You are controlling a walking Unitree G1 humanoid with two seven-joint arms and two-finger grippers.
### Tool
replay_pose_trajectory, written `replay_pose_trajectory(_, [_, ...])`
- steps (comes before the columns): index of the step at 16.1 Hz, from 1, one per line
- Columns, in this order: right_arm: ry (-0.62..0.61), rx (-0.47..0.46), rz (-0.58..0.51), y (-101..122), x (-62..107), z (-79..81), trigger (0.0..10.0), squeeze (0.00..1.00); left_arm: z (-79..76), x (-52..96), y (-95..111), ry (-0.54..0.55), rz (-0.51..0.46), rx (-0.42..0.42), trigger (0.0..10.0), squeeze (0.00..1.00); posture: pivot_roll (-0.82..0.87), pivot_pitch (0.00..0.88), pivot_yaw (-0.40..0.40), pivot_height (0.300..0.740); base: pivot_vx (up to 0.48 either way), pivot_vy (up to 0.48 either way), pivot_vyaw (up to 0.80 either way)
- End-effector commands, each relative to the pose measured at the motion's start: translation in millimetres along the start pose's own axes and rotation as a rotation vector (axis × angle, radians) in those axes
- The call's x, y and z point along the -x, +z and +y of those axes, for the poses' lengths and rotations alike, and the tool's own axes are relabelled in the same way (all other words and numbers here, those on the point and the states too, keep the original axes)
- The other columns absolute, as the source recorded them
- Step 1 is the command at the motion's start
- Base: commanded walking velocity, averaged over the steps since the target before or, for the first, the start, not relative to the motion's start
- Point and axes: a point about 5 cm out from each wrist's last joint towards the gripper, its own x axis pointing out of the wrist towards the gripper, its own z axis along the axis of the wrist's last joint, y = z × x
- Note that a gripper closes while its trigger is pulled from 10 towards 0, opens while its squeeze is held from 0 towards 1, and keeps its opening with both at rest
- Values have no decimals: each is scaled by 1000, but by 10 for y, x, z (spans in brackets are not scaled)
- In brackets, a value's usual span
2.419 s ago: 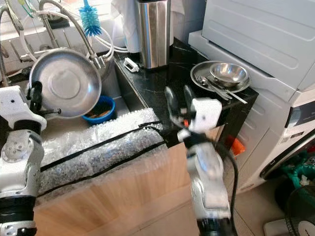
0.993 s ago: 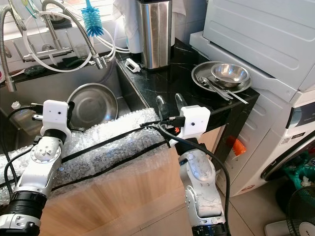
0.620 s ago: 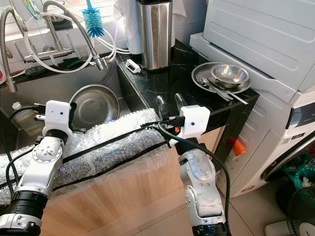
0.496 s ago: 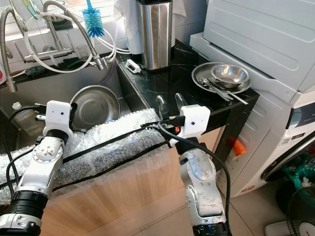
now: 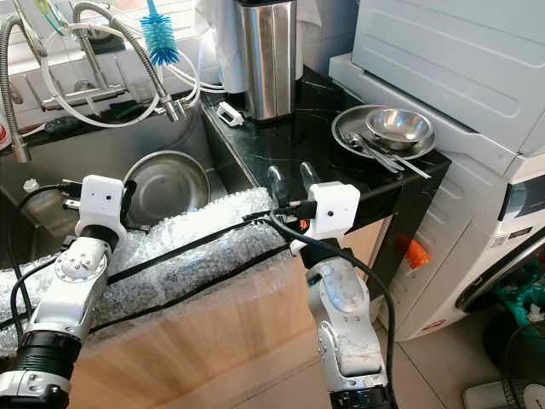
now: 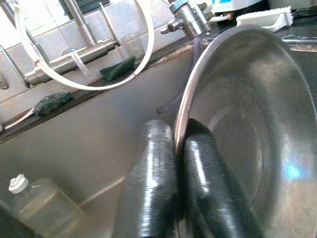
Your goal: Kitchen organization
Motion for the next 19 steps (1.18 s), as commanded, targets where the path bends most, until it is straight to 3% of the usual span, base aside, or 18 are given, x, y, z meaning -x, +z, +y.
replay_pose_trajectory(1, [11,1,-15,48,-5,43,10000,0,-22,6,17,-27,2,-4,10000,1000,-76,15,97,740,0,0,0])
replay_pose_trajectory(8, [22,1,-7,38,-10,57,10000,0,-54,5,41,-86,1,8,10000,1000,-74,12,98,740,0,0,0])
replay_pose_trajectory(11, [33,3,2,31,-20,65,10000,0,-46,-6,56,-165,18,-1,10000,1000,-76,10,99,740,0,0,0])
replay_pose_trajectory(12, [36,3,7,23,-22,66,10000,0,-58,-6,85,-235,22,-7,10000,1000,-70,6,99,740,0,0,0])
replay_pose_trajectory(13, [38,3,9,20,-25,68,10000,0,-55,-11,109,-269,18,-16,10000,341,-70,6,99,740,0,0,0])
replay_pose_trajectory(14, [42,3,11,17,-28,73,10000,0,-35,-20,123,-291,17,-31,10000,0,-70,6,100,740,0,0,0])
replay_pose_trajectory(19, [56,1,21,6,-28,97,10000,0,-65,43,-5,-541,122,-108,10000,0,-72,6,105,740,0,0,0])
